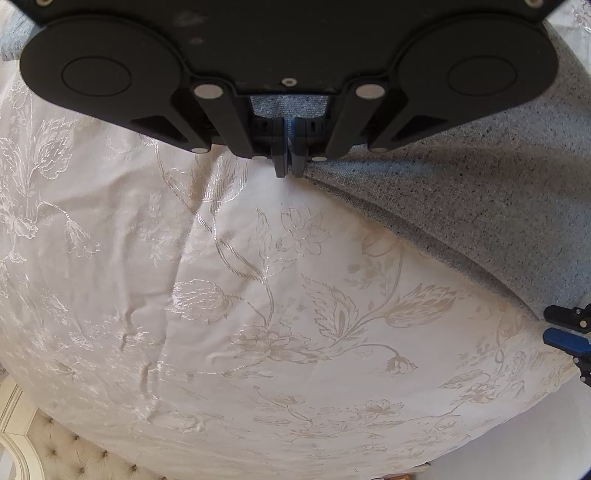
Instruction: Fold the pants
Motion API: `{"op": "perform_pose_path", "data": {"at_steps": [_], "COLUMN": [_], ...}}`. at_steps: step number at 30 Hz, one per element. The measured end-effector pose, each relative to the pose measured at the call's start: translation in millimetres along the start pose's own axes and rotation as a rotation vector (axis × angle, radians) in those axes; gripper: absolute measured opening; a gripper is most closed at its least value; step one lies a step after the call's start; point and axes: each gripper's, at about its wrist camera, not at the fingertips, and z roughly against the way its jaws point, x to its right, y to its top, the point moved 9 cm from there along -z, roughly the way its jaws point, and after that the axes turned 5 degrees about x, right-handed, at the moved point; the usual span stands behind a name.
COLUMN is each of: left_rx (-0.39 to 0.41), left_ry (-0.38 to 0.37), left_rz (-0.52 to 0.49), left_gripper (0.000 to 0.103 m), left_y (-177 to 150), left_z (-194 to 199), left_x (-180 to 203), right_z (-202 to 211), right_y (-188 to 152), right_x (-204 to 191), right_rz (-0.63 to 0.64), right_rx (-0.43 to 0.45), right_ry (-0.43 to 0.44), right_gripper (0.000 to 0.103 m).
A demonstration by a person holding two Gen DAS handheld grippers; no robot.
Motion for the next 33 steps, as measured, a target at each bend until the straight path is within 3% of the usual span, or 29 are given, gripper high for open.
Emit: {"op": "perform_pose_path", "data": {"at_steps": [2,6,9,10,11,12,15,17,20,21,24,29,31,33], "left_rx": [-0.006,-0.020,-0.023,-0.029,-0.033,-0.038,-0.017,0.000,-0.043,-0.058,-0.089,-0.105,-0.109,-0.107], "left_ry": [-0.014,-0.070,-0.066,-0.069,-0.072,-0.064,-0.032,0.001,0.018,0.031,0.194,0.265,0.253,0.229], "left_rz": [-0.070,-0.118,-0.156,-0.158,-0.151,-0.139,-0.043,0.078,0.253,0.258,0.228,0.442,0.525,0.603], "left_gripper": [0.035,0.035,0.033,0.026,0.006,0.003,0.003,0.003,0.003,0.007,0.012,0.016,0.016,0.016], "left_y": [4,9,10,9,8,7,12,17,14,13,10,-4,-11,-18], "left_z": [-9,-21,-26,-26,-28,-28,-28,-26,-34,-38,-33,6,24,42], "left_x": [12,30,38,39,40,36,24,10,-6,-5,-11,-33,-34,-24], "right_z": [0,1,2,2,3,3,6,10,8,3,-3,61,93,127], "right_y": [0,0,0,0,0,0,1,4,7,5,-1,-6,-24,-54], "right_x": [1,2,2,3,3,3,3,3,9,13,26,62,83,107], "right_rz": [-0.007,-0.018,-0.027,-0.031,-0.034,-0.037,-0.043,-0.044,-0.041,-0.048,-0.142,-0.347,-0.454,-0.582], "right_rx": [0.001,0.004,0.008,0.009,0.011,0.012,0.018,0.035,0.051,0.039,0.027,0.139,0.157,0.166], "right_ry": [0.003,0.010,0.015,0.016,0.018,0.019,0.024,0.019,-0.037,-0.065,-0.064,-0.100,-0.128,-0.167], "right_gripper": [0.002,0.002,0.002,0.002,0.002,0.002,0.002,0.002,0.001,0.001,0.001,0.009,0.021,0.022]}}
